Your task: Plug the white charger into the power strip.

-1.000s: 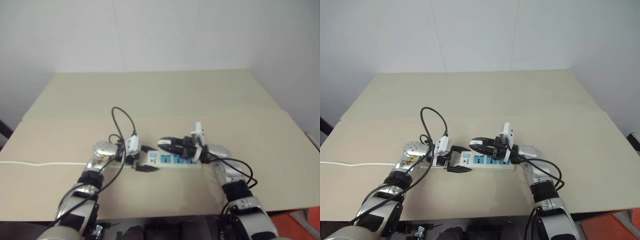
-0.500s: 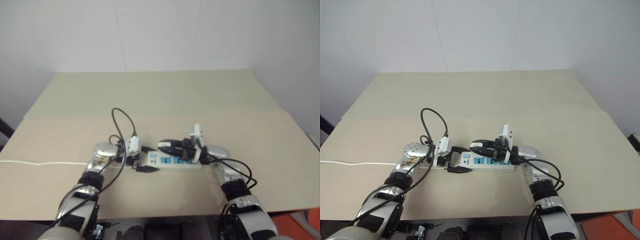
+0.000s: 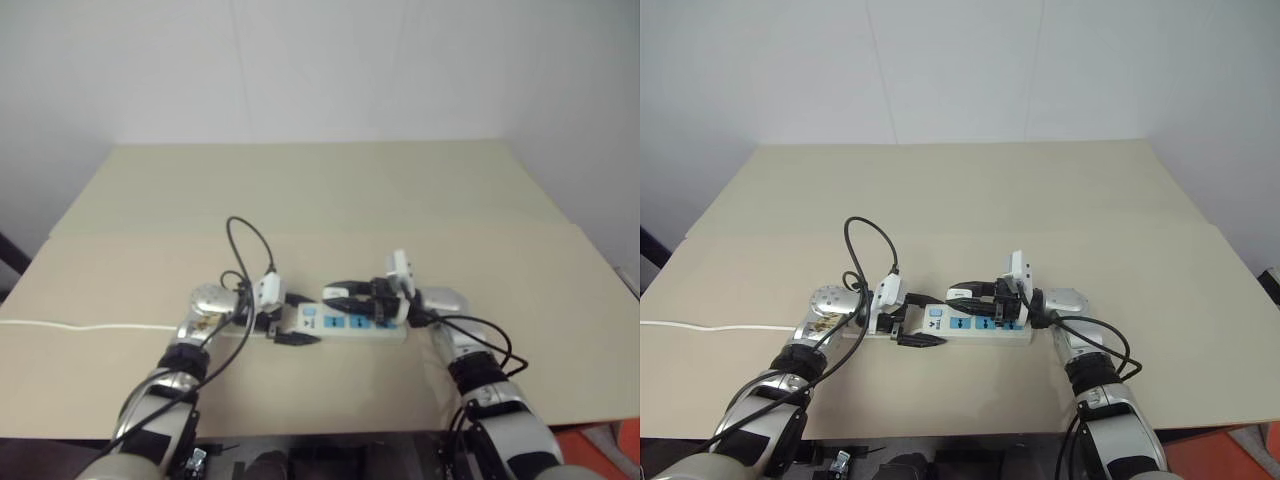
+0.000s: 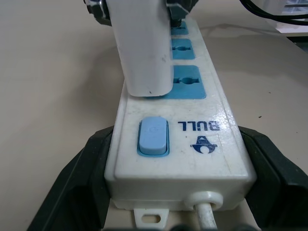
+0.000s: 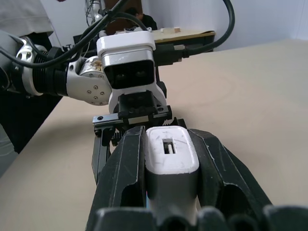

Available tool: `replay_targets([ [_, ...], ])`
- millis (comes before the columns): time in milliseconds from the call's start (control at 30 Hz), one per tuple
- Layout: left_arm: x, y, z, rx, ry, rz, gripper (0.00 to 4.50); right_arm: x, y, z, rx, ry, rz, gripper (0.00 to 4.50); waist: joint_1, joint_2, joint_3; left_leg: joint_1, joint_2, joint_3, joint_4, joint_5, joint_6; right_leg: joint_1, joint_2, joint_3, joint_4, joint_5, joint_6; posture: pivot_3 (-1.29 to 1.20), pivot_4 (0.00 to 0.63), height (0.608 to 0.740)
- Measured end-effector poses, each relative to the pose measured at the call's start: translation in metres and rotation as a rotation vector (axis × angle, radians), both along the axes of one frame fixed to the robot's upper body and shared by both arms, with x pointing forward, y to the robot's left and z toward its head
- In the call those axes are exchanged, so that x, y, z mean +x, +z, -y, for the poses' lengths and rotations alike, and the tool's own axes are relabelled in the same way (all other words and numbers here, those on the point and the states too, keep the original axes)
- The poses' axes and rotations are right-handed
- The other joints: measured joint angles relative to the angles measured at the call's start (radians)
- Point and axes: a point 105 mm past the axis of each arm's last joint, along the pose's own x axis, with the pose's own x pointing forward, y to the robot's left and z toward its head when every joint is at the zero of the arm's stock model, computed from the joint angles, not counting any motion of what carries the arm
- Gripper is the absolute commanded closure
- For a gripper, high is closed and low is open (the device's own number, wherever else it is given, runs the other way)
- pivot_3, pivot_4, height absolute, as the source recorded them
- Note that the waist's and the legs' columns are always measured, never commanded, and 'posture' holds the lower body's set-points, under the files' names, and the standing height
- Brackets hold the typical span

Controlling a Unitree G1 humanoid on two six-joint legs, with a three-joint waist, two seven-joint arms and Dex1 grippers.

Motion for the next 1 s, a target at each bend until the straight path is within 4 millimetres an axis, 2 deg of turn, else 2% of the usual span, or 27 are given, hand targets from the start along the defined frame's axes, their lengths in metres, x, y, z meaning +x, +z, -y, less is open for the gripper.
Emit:
replay_targets([
  [267,0.0,-0.003,-0.003,0.003,0.019,-0.007,1.21,0.003,-0.003,-0.005,-0.04,0.018,0.021,3.38,-0.005,0.0,0.0,0.009,0.0,0.001,-0.002,0.0,0.0,0.005,0.0,0.002,-0.002,0.0,0.0,0.0,0.15,0.74],
  [733,0.0,-0.004,-0.005,-0.001,0.034,-0.018,1.21,0.002,-0.008,-0.008,-0.046,0.02,0.007,3.38,-0.008,0.001,-0.003,0.01,0.001,0.001,-0.002,0.0,0.0,0.005,0.0,0.003,-0.002,0.0,0.0,0.0,0.15,0.74],
  [1000,-0.001,-0.004,-0.005,-0.005,0.032,-0.021,1.21,0.007,-0.014,-0.001,-0.099,-0.039,0.009,0.62,-0.006,0.0,-0.003,0.01,0.001,0.001,-0.002,0.0,0.0,0.005,0.0,0.003,-0.002,0.0,0.0,0.0,0.15,0.74],
])
